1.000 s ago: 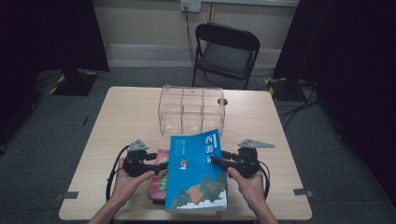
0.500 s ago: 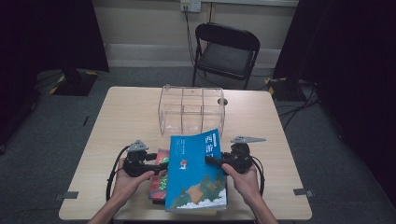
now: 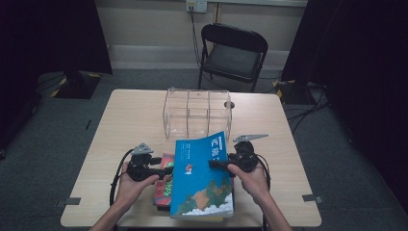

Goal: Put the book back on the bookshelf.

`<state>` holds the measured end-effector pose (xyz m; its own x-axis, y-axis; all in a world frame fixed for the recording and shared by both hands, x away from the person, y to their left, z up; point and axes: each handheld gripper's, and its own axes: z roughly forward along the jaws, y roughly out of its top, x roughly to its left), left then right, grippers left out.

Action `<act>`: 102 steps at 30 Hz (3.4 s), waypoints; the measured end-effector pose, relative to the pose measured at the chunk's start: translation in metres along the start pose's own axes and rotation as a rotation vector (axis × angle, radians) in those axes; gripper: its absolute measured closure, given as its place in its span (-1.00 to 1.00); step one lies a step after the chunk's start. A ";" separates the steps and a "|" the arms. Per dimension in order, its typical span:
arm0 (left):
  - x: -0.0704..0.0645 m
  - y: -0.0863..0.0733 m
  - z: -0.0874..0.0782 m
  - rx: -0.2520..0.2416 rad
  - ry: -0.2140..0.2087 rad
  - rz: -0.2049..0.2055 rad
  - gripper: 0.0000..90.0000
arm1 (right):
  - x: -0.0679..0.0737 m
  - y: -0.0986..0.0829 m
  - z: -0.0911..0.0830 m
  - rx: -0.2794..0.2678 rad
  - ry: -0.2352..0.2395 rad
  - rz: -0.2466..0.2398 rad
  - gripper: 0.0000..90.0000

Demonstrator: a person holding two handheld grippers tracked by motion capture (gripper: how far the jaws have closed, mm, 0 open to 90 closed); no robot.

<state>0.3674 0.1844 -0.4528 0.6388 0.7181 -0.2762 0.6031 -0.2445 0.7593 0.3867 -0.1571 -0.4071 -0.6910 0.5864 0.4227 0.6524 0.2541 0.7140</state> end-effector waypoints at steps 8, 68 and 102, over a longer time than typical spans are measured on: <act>-0.001 0.005 -0.003 -0.023 -0.004 -0.005 -0.23 | 0.002 0.006 0.001 -0.033 0.002 0.019 -0.02; -0.005 0.021 -0.018 -0.121 -0.145 -0.099 -0.51 | 0.011 0.007 0.015 -0.103 0.081 -0.117 0.69; -0.036 0.049 0.011 -0.093 -0.401 -0.089 -0.42 | 0.042 0.022 -0.016 -0.224 0.071 -0.217 0.76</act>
<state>0.3795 0.1398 -0.4120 0.7326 0.4188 -0.5366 0.6304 -0.1200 0.7669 0.3675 -0.1390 -0.3649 -0.8316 0.4798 0.2799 0.4085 0.1870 0.8934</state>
